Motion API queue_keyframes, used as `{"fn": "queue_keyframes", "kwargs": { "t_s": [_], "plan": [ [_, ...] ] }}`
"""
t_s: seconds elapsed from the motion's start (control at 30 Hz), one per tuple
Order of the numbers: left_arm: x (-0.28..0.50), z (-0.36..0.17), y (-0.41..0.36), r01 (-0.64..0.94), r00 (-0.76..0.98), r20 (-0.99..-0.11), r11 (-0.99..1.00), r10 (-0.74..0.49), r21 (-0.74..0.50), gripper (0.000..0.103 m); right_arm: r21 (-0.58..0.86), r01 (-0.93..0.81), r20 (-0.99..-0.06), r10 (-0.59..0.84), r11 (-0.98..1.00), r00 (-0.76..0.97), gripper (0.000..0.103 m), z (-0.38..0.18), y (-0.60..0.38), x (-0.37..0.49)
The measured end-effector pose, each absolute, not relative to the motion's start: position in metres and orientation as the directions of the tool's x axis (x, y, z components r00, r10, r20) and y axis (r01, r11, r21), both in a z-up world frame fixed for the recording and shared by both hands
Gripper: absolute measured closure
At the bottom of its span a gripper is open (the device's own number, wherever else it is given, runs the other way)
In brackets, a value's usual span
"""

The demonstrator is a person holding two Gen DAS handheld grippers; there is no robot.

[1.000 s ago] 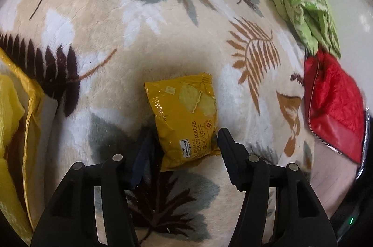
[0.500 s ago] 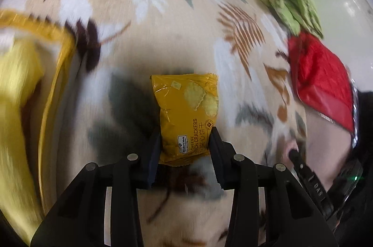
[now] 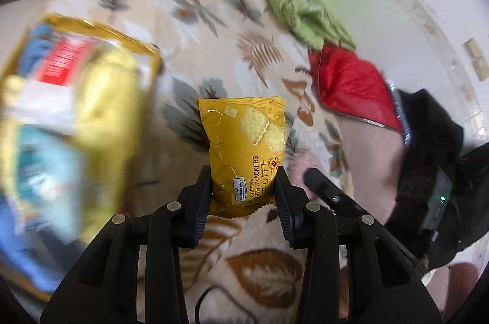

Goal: Organize soft objects
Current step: 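Lower the cracker packet and pink ball into the white box and open both grippers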

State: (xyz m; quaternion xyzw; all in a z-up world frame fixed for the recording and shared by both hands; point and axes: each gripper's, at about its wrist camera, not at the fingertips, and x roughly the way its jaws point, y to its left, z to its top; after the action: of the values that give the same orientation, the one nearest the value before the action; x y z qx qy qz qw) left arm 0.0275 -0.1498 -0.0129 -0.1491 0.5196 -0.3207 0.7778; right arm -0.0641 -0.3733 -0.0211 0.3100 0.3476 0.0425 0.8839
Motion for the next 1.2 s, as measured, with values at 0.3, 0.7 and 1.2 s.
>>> {"fn": "queue_keyframes", "kwargs": {
  "t_s": [0.3, 0.7, 1.2],
  "plan": [
    [0.034, 0.021, -0.03, 0.263, 0.419, -0.706, 0.821, -0.571, -0.507, 0.064, 0.562, -0.036, -0.563, 0.414, 0.826, 0.715, 0.076, 0.004, -0.287, -0.023],
    [0.096, -0.029, 0.027, 0.217, 0.382, -0.8, 0.887, -0.462, -0.409, 0.064, 0.464, -0.014, -0.657, 0.354, 0.886, 0.666, 0.076, -0.003, -0.266, 0.068],
    [0.117, -0.074, 0.024, 0.201, 0.269, -0.821, 0.863, -0.503, -0.463, 0.064, 0.378, -0.003, -0.765, 0.314, 0.926, 0.562, 0.076, -0.052, -0.248, 0.129]
  ]
}}
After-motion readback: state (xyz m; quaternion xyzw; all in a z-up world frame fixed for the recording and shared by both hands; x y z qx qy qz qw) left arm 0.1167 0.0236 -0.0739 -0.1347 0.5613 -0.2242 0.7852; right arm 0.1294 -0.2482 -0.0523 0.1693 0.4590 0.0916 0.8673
